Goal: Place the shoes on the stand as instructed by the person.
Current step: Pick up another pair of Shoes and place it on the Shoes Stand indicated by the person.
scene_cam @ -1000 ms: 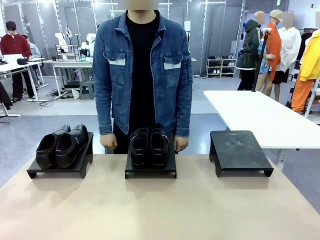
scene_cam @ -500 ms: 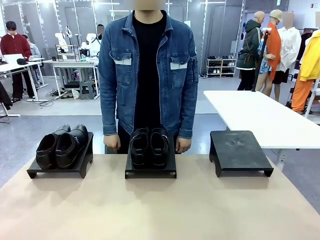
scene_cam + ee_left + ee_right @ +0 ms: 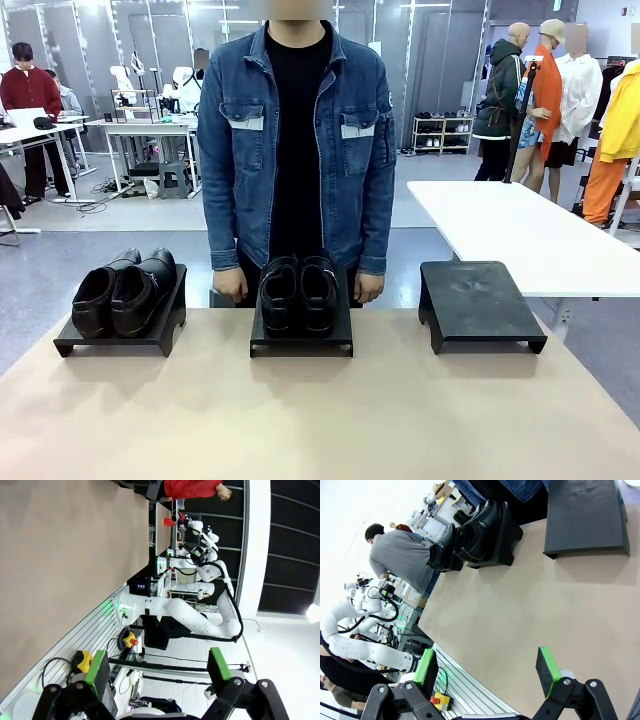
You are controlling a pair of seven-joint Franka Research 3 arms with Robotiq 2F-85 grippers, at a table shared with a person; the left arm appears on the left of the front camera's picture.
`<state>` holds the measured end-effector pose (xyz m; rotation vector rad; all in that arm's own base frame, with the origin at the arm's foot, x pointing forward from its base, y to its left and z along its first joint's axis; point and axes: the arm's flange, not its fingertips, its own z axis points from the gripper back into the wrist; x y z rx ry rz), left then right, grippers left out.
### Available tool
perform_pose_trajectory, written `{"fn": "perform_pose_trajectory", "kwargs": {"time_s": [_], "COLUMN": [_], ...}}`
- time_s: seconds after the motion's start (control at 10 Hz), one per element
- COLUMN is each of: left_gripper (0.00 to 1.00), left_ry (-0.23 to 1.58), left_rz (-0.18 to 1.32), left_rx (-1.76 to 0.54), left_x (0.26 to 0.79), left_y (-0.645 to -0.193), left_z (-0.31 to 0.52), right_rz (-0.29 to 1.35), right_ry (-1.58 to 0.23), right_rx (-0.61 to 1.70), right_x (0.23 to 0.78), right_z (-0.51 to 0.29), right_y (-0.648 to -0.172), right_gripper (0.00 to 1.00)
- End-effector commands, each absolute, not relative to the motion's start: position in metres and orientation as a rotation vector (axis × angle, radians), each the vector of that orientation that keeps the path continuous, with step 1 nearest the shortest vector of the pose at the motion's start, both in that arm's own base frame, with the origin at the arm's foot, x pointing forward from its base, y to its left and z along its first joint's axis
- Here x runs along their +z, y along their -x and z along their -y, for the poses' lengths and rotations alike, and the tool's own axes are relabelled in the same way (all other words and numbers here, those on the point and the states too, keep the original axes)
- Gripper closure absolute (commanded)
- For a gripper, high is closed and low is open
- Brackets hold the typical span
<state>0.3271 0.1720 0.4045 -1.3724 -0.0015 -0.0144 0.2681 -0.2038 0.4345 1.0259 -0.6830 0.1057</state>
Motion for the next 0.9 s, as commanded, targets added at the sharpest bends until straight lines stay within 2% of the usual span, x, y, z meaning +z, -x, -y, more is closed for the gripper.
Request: {"fn": "perform_pose_trajectory", "kwargs": {"time_s": [0.0, 0.8], "left_gripper": [0.0, 0.0], "left_ry": [1.38, 1.38], "left_rz": [0.009, 0.009], "left_rx": [-0.022, -0.022], "left_x": [0.4064, 0.4064], "left_y": [-0.3244, -0.3244], "left_z": [-0.1698, -0.1698], "right_rz": [0.707, 0.707], "right_ry": [-1.033, -1.033], "right_rx": [0.121, 0.121], "right_x": [0.4352, 0.4352], "right_z": [0.2056, 0.2056], "right_y": [-0.2681, -0.2681], "right_gripper": [0.0, 0.0]}}
